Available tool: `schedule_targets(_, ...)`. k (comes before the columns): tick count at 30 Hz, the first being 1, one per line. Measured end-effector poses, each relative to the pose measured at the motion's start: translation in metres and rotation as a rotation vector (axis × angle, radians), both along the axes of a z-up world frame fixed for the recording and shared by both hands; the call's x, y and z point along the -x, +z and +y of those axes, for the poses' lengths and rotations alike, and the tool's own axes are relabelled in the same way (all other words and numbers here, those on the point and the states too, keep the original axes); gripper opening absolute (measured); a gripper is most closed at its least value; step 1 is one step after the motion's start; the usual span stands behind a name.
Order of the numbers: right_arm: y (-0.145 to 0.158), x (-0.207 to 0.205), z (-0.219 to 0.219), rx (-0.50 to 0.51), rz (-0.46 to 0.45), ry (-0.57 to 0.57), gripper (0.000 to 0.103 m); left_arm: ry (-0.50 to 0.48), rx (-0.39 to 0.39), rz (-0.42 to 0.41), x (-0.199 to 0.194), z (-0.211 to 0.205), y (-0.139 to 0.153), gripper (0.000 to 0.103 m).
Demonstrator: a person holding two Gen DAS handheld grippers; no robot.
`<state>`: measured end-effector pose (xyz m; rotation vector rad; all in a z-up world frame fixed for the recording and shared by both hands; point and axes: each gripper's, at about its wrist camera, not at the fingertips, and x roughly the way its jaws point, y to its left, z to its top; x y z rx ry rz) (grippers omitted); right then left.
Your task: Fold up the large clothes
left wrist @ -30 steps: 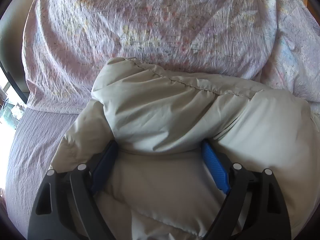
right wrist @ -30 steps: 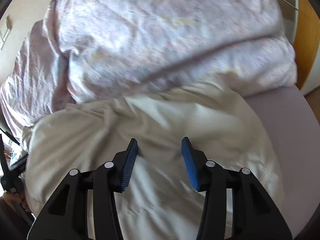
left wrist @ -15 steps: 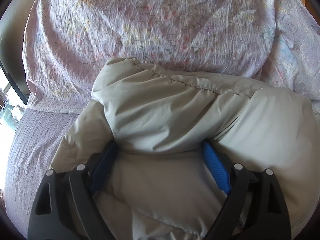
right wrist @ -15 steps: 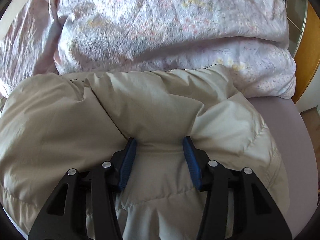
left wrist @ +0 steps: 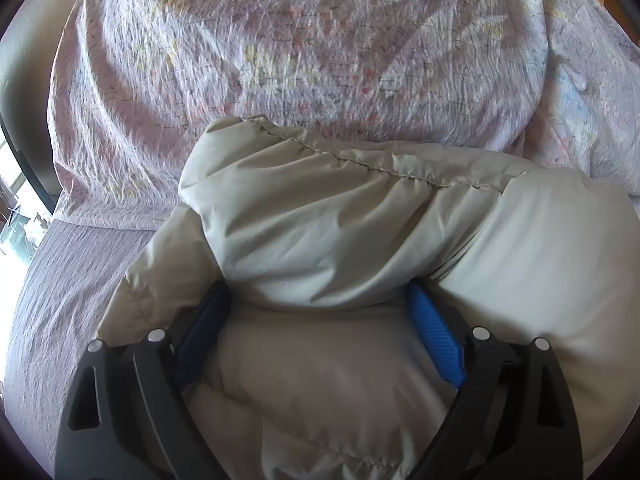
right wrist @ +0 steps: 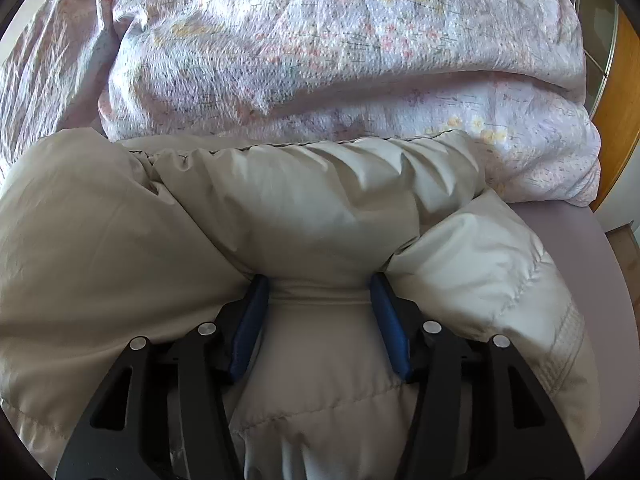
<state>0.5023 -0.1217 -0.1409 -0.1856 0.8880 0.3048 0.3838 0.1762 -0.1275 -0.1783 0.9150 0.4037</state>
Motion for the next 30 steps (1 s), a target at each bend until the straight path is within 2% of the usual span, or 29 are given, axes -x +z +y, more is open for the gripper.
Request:
schedule_targets(7, -0.012, -0.003, 0.006, -0.004, -0.035, -0.001, 0.056, 0.000, -0.015, -0.016, 0.001, -0.002, -0.003, 0.091)
schedule_targets(30, -0.010, 0.001, 0.003, 0.010, -0.060, 0.000, 0.057, 0.001, -0.046, -0.046, 0.004, -0.003, -0.003, 0.092)
